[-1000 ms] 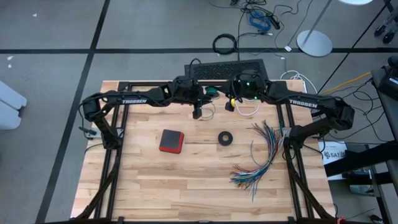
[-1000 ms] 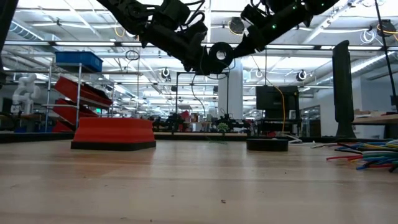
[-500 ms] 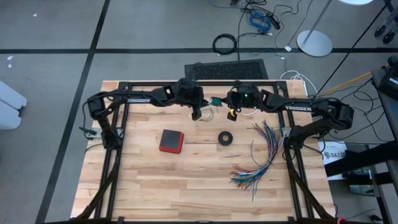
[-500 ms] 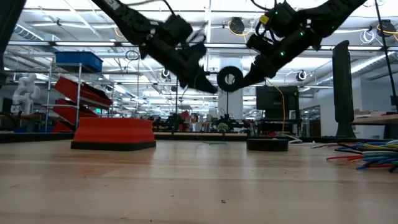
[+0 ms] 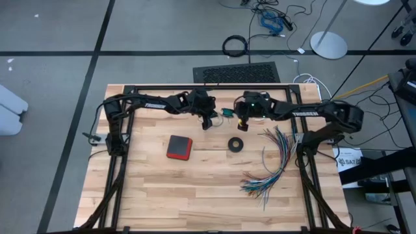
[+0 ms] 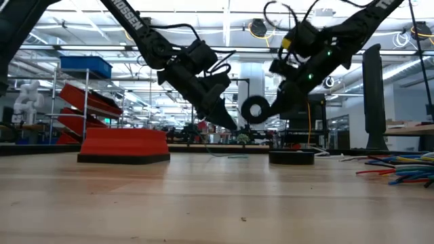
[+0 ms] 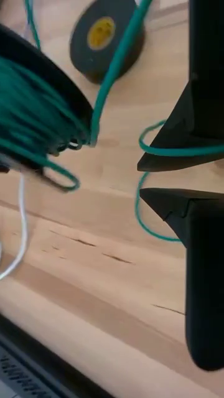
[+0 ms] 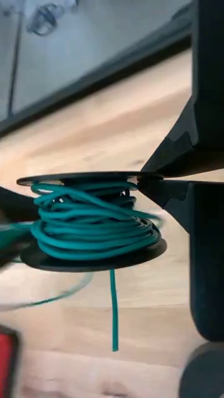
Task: Coiling cords
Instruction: Coil the green wire cable on the spool
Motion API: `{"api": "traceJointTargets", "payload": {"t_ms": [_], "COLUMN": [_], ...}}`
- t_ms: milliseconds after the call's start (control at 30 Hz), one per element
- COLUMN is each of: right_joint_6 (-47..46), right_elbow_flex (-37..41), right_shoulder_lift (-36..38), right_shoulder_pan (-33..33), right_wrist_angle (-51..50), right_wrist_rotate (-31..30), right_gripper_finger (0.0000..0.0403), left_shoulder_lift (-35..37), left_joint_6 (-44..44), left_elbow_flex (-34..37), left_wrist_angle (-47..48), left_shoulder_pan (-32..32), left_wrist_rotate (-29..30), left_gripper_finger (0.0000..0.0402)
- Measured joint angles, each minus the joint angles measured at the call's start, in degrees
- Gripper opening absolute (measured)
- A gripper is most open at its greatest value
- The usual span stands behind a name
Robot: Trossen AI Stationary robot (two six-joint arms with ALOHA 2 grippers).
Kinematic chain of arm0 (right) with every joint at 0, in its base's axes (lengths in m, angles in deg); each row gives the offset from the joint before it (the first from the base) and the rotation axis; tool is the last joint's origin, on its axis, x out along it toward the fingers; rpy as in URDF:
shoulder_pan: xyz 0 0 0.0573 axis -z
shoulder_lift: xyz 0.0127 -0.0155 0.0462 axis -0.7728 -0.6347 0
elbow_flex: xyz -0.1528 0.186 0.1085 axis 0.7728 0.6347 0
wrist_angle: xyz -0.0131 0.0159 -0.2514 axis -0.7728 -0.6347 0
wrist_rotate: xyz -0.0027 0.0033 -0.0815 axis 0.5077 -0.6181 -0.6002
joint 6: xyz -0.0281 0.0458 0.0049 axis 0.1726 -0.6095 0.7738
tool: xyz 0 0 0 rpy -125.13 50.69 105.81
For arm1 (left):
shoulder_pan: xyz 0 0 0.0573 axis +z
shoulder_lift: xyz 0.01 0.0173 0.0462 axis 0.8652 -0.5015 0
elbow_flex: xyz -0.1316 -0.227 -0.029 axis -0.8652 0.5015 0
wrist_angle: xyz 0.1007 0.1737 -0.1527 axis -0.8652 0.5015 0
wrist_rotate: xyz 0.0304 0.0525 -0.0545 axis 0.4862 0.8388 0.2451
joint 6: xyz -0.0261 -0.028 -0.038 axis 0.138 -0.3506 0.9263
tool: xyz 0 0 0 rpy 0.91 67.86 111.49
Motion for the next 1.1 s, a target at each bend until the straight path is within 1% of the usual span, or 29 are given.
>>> {"api": "traceJointTargets", "payload": {"t_ms": [267, 467, 567, 667, 733, 867, 967, 1033, 1100], "right_joint_6": [0.6, 0.8, 0.7, 0.7, 0.6, 0.3, 0.2, 0.0, 0.0], "right_elbow_flex": [0.0, 0.0, 0.0, 0.0, 0.0, 0.0, 0.0, 0.0, 0.0], "right_shoulder_lift": [-8.1, -12.7, -14.2, -14.9, -15.1, -15.1, -15.1, -15.1, -15.1], "right_shoulder_pan": [-0.1, -0.3, -0.4, -0.4, -0.4, -0.4, -0.4, -0.4, -0.5], "right_wrist_angle": [-0.4, 1.0, 1.4, 1.4, 1.8, 2.6, 2.9, 3.3, 4.0], "right_wrist_rotate": [-1.3, -1.6, -1.7, -1.9, -1.8, -1.9, -1.9, -1.9, -1.9], "right_gripper_finger": [0.0000, 0.0000, 0.0000, 0.0000, 0.0000, 0.0000, 0.0000, 0.0000, 0.0000], "left_shoulder_lift": [-0.1, -0.1, -0.1, 0.2, 0.8, 1.8, 1.8, 1.8, 1.7], "left_joint_6": [-1.3, -2.7, -3.0, -4.8, -6.8, -11.1, -14.0, -15.7, -16.4], "left_elbow_flex": [0.0, 0.0, 0.0, 0.0, 0.0, -1.5, -2.5, -2.6, -2.6], "left_wrist_angle": [2.8, 4.5, 4.8, 5.2, 6.2, 11.9, 17.6, 19.7, 22.1], "left_shoulder_pan": [1.4, 2.1, 2.2, 2.2, 2.4, 3.1, 3.4, 3.4, 3.4], "left_wrist_rotate": [0.6, 1.1, -1.1, -1.5, -0.8, 2.4, 2.4, 2.3, 2.3], "left_gripper_finger": [0.0061, 0.0061, 0.0061, 0.0061, 0.0061, 0.0062, 0.0081, 0.0110, 0.0146]}}
